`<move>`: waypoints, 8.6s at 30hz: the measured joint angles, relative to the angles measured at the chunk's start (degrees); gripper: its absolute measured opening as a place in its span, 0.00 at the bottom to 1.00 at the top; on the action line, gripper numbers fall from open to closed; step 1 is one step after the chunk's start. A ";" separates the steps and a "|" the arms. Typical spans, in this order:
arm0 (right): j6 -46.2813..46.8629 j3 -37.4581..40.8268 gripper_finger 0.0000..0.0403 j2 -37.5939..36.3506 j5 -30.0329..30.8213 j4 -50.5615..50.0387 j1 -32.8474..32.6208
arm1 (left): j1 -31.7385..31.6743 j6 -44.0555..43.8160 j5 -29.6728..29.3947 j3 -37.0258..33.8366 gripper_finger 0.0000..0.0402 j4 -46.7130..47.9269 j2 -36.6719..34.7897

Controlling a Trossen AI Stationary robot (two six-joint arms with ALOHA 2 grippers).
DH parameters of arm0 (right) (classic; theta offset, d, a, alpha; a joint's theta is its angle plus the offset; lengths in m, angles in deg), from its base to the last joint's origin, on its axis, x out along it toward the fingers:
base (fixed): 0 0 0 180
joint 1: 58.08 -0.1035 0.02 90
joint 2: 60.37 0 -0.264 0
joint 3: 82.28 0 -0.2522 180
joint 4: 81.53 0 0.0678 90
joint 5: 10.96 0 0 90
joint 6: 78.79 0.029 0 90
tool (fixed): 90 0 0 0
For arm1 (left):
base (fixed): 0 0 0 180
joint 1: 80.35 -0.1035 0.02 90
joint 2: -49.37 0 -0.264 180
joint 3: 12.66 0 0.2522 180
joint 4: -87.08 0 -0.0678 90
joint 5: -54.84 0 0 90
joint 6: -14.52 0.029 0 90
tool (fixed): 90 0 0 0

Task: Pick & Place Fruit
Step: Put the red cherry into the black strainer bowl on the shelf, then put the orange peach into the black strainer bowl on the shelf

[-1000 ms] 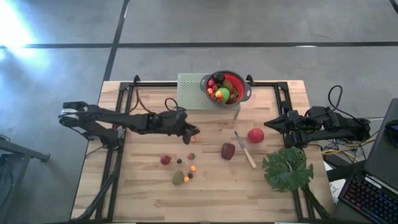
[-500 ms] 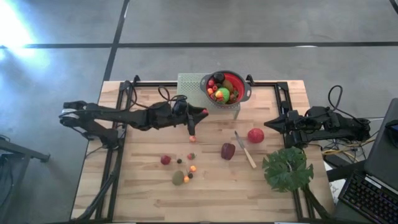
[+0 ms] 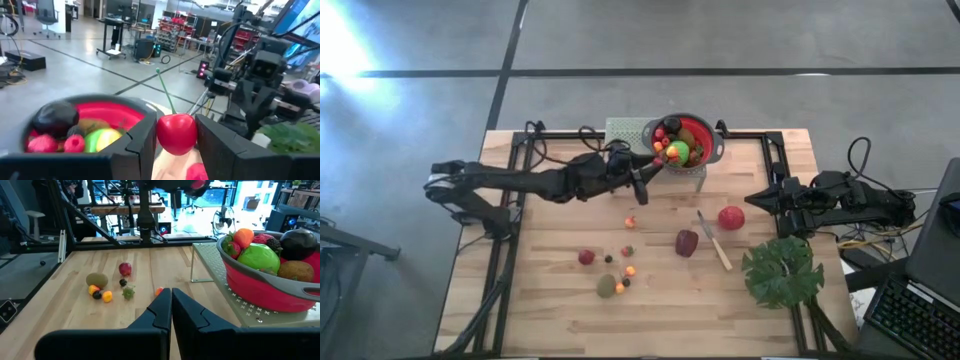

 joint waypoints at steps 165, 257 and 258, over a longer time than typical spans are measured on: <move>-0.02 0.00 0.02 -0.13 0.00 -0.01 -0.01 | 7.38 -28.57 1.62 -5.00 0.51 40.18 16.41; -0.02 0.01 0.02 -0.13 0.00 -0.03 -0.02 | 6.92 -12.71 12.35 10.78 0.31 21.28 13.79; -0.02 0.00 0.02 -0.13 0.00 -0.01 -0.02 | 6.89 -10.96 12.36 11.98 0.31 21.23 13.79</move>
